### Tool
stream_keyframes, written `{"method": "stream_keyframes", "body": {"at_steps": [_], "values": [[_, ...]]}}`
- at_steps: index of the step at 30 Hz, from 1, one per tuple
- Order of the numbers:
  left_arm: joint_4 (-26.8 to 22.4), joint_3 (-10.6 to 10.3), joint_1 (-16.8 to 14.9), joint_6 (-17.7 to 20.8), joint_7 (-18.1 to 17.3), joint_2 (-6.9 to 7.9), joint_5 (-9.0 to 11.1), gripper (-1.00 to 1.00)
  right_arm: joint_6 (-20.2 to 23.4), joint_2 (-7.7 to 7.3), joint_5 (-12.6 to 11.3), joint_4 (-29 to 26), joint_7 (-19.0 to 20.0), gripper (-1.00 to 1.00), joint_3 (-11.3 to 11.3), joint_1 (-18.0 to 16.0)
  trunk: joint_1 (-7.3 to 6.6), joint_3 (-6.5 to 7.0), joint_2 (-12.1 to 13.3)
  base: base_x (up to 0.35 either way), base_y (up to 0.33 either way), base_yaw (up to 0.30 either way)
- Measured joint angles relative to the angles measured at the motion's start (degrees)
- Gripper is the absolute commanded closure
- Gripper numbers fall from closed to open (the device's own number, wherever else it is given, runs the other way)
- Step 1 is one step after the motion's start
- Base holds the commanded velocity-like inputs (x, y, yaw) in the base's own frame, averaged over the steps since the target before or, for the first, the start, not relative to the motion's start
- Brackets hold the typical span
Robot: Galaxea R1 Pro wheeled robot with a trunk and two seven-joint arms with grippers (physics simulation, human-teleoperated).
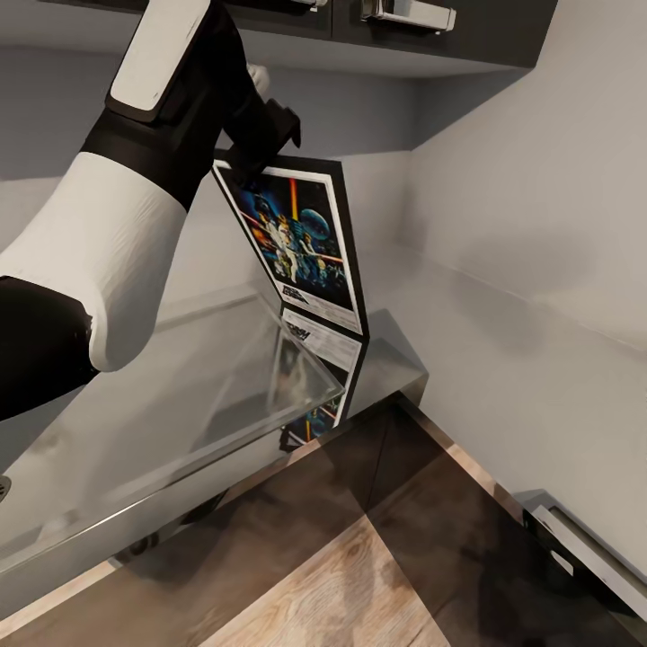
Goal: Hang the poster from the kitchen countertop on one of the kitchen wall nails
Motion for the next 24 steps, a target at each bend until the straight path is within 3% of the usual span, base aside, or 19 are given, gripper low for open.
{"method": "stream_keyframes", "body": {"at_steps": [10, 24], "values": [[0.2, 0.0, 0.0, -3.1, 1.4, 0.00, 0.0, -1.00, 0.0, 0.00, 0.0, 0.0, 0.0, -1.00, 0.0, 0.0, 0.00, 0.00, 0.0, 0.000, 0.000, 0.000], [0.7, 0.0, -0.1, -3.6, 1.4, 0.00, 0.0, -1.00, 0.0, 0.00, 0.0, 0.0, 0.0, -1.00, 0.0, 0.0, -0.01, 0.02, 0.0, 0.000, 0.000, 0.000]]}}
